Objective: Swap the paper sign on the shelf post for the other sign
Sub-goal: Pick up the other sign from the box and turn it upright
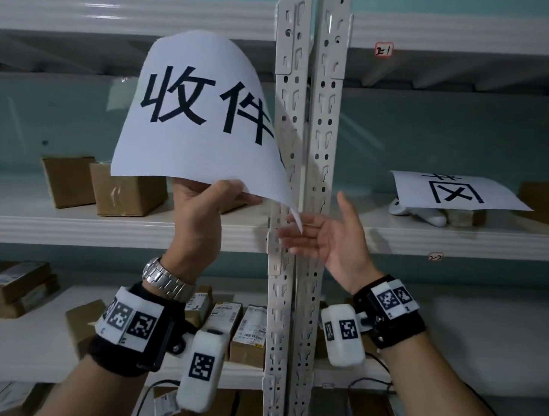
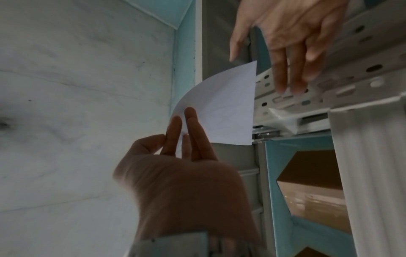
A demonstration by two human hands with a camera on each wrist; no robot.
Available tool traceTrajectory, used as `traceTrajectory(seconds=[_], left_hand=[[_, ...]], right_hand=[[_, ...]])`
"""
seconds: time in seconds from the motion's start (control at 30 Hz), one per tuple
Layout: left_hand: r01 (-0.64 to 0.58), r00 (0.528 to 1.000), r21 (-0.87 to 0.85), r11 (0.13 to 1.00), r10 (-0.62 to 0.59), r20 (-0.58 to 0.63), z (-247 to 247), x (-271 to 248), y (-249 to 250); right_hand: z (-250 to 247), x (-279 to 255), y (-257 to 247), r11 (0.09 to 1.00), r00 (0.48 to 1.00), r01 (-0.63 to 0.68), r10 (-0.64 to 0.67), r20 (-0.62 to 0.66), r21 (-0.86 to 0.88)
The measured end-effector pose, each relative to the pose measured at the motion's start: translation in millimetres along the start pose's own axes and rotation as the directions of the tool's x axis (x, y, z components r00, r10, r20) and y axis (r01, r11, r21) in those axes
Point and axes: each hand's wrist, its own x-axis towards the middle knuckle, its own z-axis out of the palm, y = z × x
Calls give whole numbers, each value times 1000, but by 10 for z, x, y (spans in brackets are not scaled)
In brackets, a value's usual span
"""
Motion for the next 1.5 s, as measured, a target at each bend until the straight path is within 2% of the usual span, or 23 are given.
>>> traceTrajectory(seconds=[0.1,0.17,0.27,0.5,0.67,0.8,0.93,1.0,1.13,1.23,1.33,1.5], left_hand=[[8,1000,-8,1000,-8,29,73,-43,-48],[45,999,15,999,-45,18,78,-72,-104],[81,997,17,997,-81,4,64,-131,-129],[145,988,48,988,-147,50,56,-238,-67],[150,986,73,986,-155,62,-47,-246,-89],[83,983,115,990,-100,153,-70,-259,-48],[34,980,78,996,-48,193,-89,-234,-25],[27,982,117,993,-48,181,-120,-219,-37],[46,987,196,980,-75,142,-216,-185,-61],[79,980,318,945,-132,149,-269,-170,-77],[48,975,494,868,-149,167,-324,-162,-95],[108,974,521,847,-194,114,-438,-92,-47]], right_hand=[[80,-12,2,966,990,-53,17,140,253],[91,-10,-6,924,987,-60,0,158,377],[59,7,-33,845,998,-21,-14,61,535],[-62,46,-35,759,988,150,-87,-130,634],[-80,56,-75,794,966,220,-97,-238,567],[21,-52,-171,850,977,186,-107,-183,493],[38,-81,-168,790,981,175,-90,-171,588],[-8,-54,-136,782,981,182,-101,-167,596],[-46,-51,-168,825,984,174,-133,-115,537],[-72,-25,-184,838,968,247,-186,-170,487],[-83,2,-238,842,951,298,-224,-213,450],[-81,3,-324,846,952,305,-255,-171,437]])
